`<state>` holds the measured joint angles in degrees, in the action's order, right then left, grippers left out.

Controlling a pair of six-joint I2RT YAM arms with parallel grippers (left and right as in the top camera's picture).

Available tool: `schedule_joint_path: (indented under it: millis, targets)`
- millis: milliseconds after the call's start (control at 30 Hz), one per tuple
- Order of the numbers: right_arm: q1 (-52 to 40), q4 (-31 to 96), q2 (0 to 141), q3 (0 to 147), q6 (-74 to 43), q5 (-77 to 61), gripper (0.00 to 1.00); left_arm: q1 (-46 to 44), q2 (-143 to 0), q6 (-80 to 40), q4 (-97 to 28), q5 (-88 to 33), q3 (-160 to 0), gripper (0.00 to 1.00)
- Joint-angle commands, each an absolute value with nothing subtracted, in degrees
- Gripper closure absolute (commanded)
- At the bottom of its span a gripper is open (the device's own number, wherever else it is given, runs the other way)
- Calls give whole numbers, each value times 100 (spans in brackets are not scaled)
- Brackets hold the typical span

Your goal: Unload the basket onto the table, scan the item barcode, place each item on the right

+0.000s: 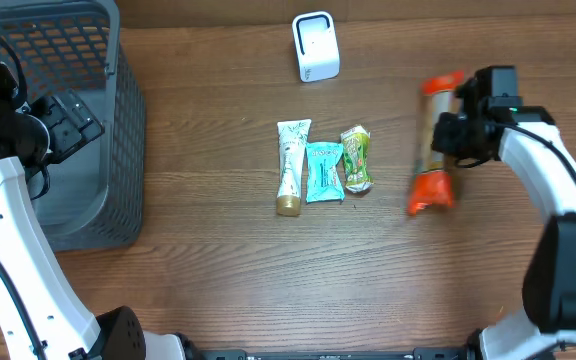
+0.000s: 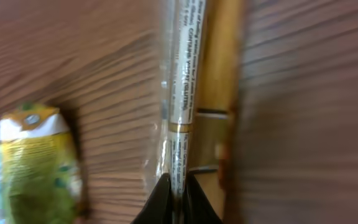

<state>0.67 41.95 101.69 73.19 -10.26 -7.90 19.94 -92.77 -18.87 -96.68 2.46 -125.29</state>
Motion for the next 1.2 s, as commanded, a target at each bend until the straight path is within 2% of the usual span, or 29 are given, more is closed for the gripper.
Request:
schedule_joint_path:
  millis: [0, 133, 300, 667, 933, 1167]
  targets:
    - [-189, 4355, 9603, 7614, -1280, 1028, 96, 1988, -9301, -1776, -9679, 318, -12567, 0]
    - [-574, 4440, 9773, 7522, -1702, 1739, 96, 1988, -9301, -1776, -9679, 316, -12567, 0]
    - [-1026, 4080, 10252, 7242, -2156, 1774, 96, 1988, -9301, -1776, -9679, 316, -12567, 0]
    - [-2099, 3500, 10818, 7240, -2298, 768, 96, 1988, -9301, -1776, -9679, 318, -12567, 0]
    - [-2482, 3306, 11159, 7240, -2429, 316, 96, 1988, -9301, -1776, -9677, 316, -12567, 0]
    - [-2314, 3802, 10940, 7459, -3044, 1192, 96, 1988, -9301, -1776, -9679, 316, -12567, 0]
